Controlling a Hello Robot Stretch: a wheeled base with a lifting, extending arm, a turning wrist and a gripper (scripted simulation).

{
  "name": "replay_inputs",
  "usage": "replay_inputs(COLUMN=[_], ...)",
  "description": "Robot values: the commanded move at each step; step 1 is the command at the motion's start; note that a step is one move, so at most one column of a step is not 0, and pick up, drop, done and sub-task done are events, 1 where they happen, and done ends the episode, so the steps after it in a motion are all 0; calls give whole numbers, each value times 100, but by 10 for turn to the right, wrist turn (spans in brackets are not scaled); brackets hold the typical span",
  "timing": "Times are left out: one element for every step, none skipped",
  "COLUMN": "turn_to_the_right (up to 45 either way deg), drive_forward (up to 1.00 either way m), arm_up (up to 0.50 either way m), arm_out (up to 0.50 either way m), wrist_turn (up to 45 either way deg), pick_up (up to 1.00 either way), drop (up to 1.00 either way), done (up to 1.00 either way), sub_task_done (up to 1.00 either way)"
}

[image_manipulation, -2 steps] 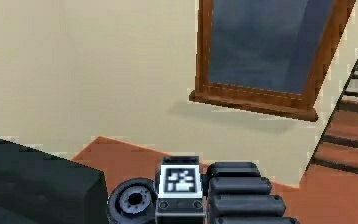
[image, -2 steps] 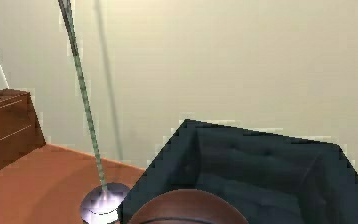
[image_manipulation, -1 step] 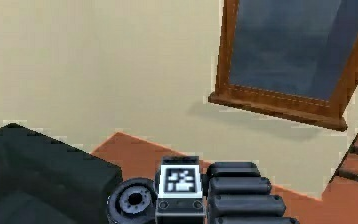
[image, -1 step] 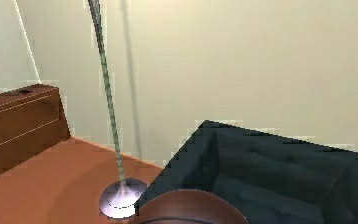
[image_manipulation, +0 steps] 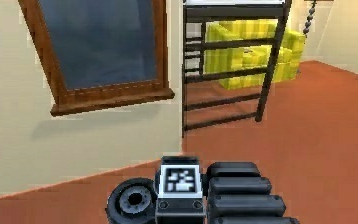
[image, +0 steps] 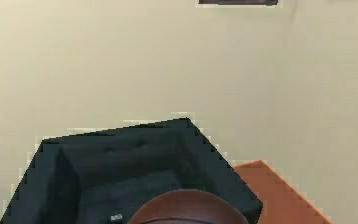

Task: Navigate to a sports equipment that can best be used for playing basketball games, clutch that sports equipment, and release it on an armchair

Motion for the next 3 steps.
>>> replay_inputs(turn_to_the_right=[450,450,150], drive_forward=[0,0,0], arm_up=[0,0,0], arm_out=[0,0,0], wrist_turn=[0,0,0], pick_up=[0,0,0], drop=[0,0,0], done=[0,0,0], sub_task_done=[0,0,0])
